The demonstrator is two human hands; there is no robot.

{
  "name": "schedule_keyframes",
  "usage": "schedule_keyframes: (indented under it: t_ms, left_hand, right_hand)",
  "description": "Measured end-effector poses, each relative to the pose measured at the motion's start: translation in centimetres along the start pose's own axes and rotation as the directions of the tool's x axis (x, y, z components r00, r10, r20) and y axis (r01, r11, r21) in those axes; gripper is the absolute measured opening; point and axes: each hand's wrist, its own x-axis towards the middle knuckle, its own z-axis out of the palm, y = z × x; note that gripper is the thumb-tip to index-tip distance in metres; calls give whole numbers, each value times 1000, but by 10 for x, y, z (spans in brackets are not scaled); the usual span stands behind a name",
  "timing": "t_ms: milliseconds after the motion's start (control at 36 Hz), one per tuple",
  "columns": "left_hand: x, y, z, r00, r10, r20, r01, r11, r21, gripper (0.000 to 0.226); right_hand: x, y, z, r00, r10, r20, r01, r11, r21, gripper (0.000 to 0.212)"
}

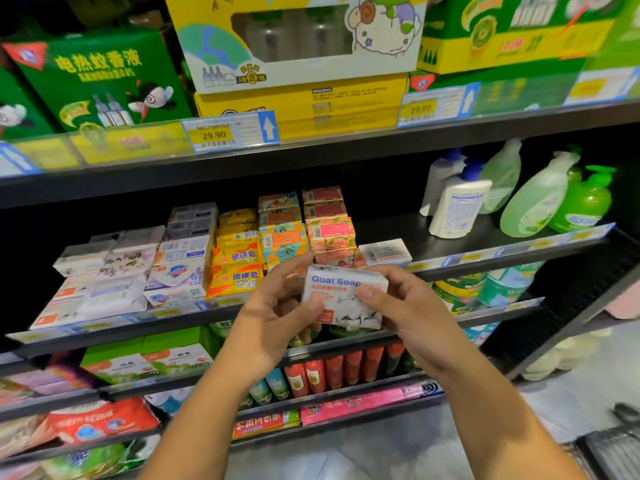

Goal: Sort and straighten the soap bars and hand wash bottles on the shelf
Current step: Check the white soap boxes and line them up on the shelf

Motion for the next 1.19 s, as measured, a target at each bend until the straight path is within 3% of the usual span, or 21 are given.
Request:
schedule_keyframes:
  t_ms: [83, 167, 278, 389, 500, 556, 639, 778, 972, 1194]
  left_hand:
    - [-1, -2, -9, 986, 1, 169, -14, 997, 78, 71]
    - [-1, -4, -14, 983, 31, 183, -77, 965, 250, 89]
    - [1, -4, -9, 984, 158, 84, -176, 944, 278, 81]
    - [7, -8, -14, 951, 295, 94, -310, 910, 274, 69]
    - [10, -10, -15, 953, 302, -35, -293, 943, 155, 50]
    - [9, -8, -14, 964, 254, -81, -250, 967, 59, 52]
    - [9, -3, -11, 974, 204, -101, -209, 977, -34, 54]
    - [14, 1, -5, 964, 239, -120, -250, 964, -89, 52]
    - [13, 0, -1, 954, 273, -126, -267, 962, 63, 48]
    - [8, -6, -20, 976, 204, -70, -175, 939, 296, 66]
  right_hand:
    - [-2, -1, -1, 1000, 4, -25, -3, 999, 32, 24]
    - [-4, -1, -1, 1000, 4, -26, -1, 993, 119, 14]
    - [-4, -3, 2, 998, 22, 52, -32, 981, 192, 18]
    - [-2, -4, 5, 991, 43, 128, -76, 961, 264, 25]
    - [0, 1, -1, 962, 39, 271, -121, 949, 291, 65]
    - [1, 5, -1, 952, 40, 304, -109, 971, 213, 67]
    - [7, 13, 6, 975, 8, 220, -27, 996, 83, 55]
    - [14, 28, 20, 980, -65, 190, 74, 996, -40, 53]
    - [20, 38, 21, 986, -74, 150, 85, 994, -68, 61]
    - [15, 10, 0, 967, -255, -1, 255, 967, -21, 62]
